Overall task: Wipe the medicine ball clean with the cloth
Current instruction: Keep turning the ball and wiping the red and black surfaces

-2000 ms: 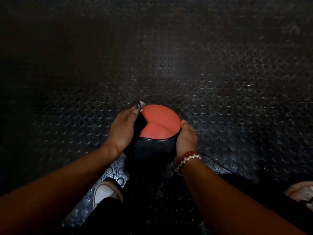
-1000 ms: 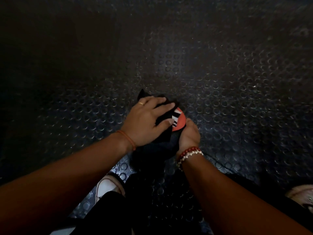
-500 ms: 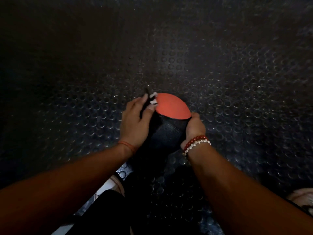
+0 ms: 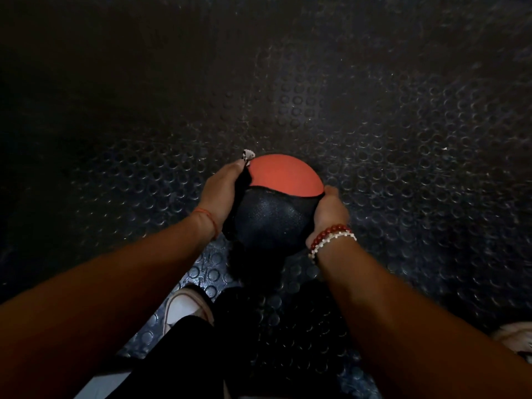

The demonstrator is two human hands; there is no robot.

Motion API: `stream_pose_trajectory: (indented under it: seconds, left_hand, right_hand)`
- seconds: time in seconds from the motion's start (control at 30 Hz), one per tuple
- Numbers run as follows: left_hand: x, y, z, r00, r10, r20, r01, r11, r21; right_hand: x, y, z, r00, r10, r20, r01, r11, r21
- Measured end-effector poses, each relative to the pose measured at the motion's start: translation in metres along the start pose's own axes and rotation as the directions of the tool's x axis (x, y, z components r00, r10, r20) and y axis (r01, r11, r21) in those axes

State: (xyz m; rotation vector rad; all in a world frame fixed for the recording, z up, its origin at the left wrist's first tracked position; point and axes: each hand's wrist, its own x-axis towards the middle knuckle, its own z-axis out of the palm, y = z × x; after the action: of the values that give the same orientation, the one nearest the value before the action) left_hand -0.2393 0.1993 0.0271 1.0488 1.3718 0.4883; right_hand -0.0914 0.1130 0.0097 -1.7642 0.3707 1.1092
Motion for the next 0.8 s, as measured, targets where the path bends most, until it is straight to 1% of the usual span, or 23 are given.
stream_pose_trajectory:
  seconds: [0.07,0.1,0.13,0.23,0.27,0.3,0.37,0.43,0.47,0.5,0.53,0.57,0.6,0.63,0.67,0.7,0.73,0.77,0.8]
  left_hand:
    - [-0.004,0.004,0.001,0.998,-0.056,-0.01,0.056,0.998,0.005]
    - [-0.006,0.008,0.002,0.996,-0.084,-0.011,0.084,0.996,0.015]
    - [-0.007,0.012,0.002,0.991,-0.131,-0.006,0.131,0.991,0.017]
    - [-0.014,0.017,0.001,0.951,-0.305,0.047,0.304,0.952,0.012]
    - [-0.016,0.015,0.002,0.935,-0.349,0.069,0.349,0.937,0.009]
    - [-0.019,0.013,0.003,0.919,-0.386,0.082,0.387,0.922,0.008]
    - [-0.022,0.01,0.007,0.904,-0.422,0.072,0.423,0.906,0.003]
    - [-0.019,0.005,0.012,0.918,-0.394,0.044,0.395,0.918,-0.027]
    - [-0.019,0.002,0.013,0.944,-0.33,0.022,0.33,0.944,-0.008]
    - [-0.019,-0.003,0.014,0.978,-0.208,-0.011,0.208,0.975,0.079]
    - [-0.023,-0.008,0.015,0.999,-0.034,-0.03,0.04,0.975,0.217]
    - [-0.031,-0.014,0.014,0.986,0.167,-0.01,-0.153,0.923,0.354]
    - [-0.042,-0.018,0.013,0.938,0.342,0.058,-0.33,0.828,0.453]
    - [-0.052,-0.021,0.012,0.872,0.468,0.144,-0.47,0.716,0.517]
    - [-0.058,-0.023,0.012,0.793,0.558,0.242,-0.583,0.583,0.566]
    - [-0.057,-0.025,0.012,0.698,0.625,0.351,-0.679,0.419,0.603]
    - [-0.054,-0.023,0.012,0.598,0.657,0.46,-0.751,0.258,0.608]
    - [-0.048,-0.018,0.013,0.522,0.659,0.542,-0.795,0.146,0.588]
    - [-0.042,-0.01,0.016,0.48,0.651,0.588,-0.82,0.095,0.565]
  right_hand:
    - [0.015,0.001,-0.003,0.999,0.021,0.05,-0.019,0.999,-0.045]
    - [0.002,-0.006,-0.004,0.998,0.038,0.049,-0.034,0.996,-0.082]
    - [-0.004,-0.009,-0.007,0.997,0.046,0.061,-0.041,0.996,-0.084]
    - [-0.016,0.001,-0.022,0.985,0.073,0.158,-0.063,0.996,-0.067]
    - [-0.019,0.009,-0.028,0.982,0.066,0.179,-0.049,0.994,-0.097]
    - [-0.026,0.014,-0.033,0.989,0.022,0.147,0.003,0.985,-0.171]
    - [-0.034,0.021,-0.04,0.987,-0.118,0.112,0.145,0.948,-0.281]
    - [-0.037,0.024,-0.043,0.962,-0.253,0.098,0.271,0.908,-0.32]
    - [-0.036,0.025,-0.043,0.943,-0.316,0.1,0.332,0.884,-0.33]
    - [-0.036,0.024,-0.042,0.917,-0.381,0.117,0.398,0.857,-0.329]
    - [-0.036,0.022,-0.039,0.898,-0.419,0.132,0.439,0.839,-0.323]
    - [-0.035,0.019,-0.035,0.889,-0.441,0.123,0.457,0.836,-0.304]
    - [-0.033,0.016,-0.03,0.889,-0.446,0.104,0.456,0.843,-0.285]
    - [-0.031,0.014,-0.027,0.89,-0.446,0.092,0.453,0.848,-0.274]
    - [-0.028,0.012,-0.026,0.895,-0.439,0.075,0.442,0.857,-0.264]
    - [-0.025,0.011,-0.025,0.897,-0.436,0.071,0.439,0.864,-0.247]
    - [-0.022,0.01,-0.025,0.9,-0.429,0.075,0.434,0.87,-0.234]
    - [-0.02,0.009,-0.025,0.9,-0.428,0.078,0.434,0.874,-0.219]
    - [-0.018,0.008,-0.024,0.903,-0.423,0.077,0.429,0.88,-0.202]
